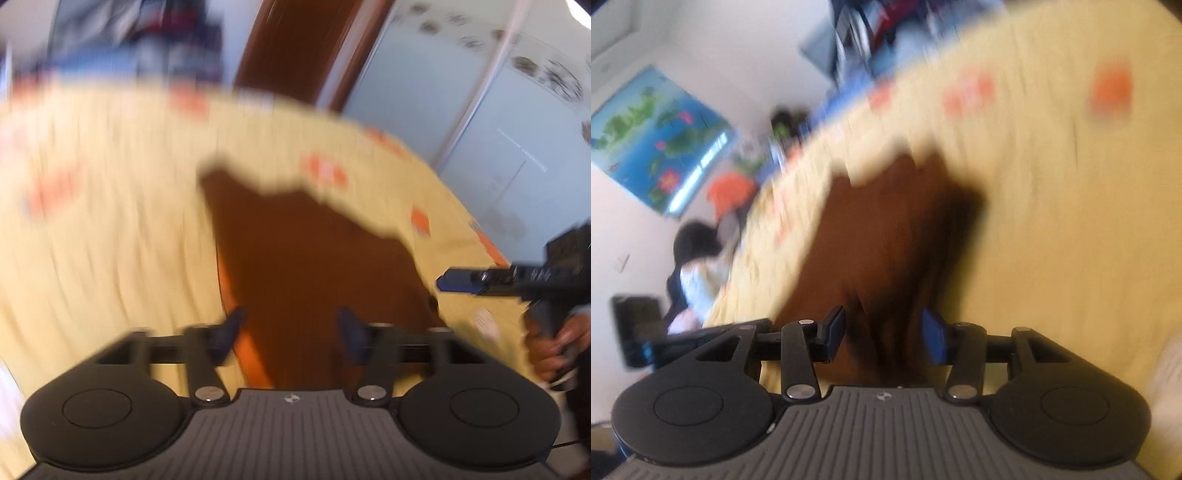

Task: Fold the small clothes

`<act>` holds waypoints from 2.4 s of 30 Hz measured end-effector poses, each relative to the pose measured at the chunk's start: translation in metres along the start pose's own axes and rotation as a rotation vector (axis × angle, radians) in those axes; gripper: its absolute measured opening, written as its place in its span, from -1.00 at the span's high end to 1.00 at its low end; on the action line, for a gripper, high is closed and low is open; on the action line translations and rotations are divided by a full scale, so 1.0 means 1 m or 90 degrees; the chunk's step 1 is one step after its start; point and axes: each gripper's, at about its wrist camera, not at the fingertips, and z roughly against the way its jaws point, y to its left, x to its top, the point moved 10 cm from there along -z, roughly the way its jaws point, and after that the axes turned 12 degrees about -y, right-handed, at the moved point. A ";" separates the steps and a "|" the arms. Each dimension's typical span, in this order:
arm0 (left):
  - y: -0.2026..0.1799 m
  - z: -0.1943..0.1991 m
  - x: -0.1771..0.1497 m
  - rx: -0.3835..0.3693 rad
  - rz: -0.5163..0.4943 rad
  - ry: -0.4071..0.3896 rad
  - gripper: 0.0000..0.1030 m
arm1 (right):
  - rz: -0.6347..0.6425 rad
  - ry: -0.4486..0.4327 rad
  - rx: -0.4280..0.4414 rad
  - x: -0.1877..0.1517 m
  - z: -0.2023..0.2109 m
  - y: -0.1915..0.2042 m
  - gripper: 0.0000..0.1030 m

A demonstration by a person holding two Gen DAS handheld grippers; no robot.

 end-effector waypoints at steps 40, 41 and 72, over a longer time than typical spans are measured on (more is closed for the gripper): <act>-0.039 0.026 -0.086 0.148 -0.107 -0.073 -0.54 | 0.256 -0.113 -0.210 -0.060 0.035 0.030 -1.00; -0.037 0.023 -0.093 0.159 -0.102 -0.052 -0.54 | 0.248 -0.103 -0.211 -0.068 0.037 0.025 -1.00; -0.019 0.012 -0.116 0.257 -0.062 -0.021 -0.94 | 0.316 -0.102 -0.354 -0.105 -0.012 0.007 -1.00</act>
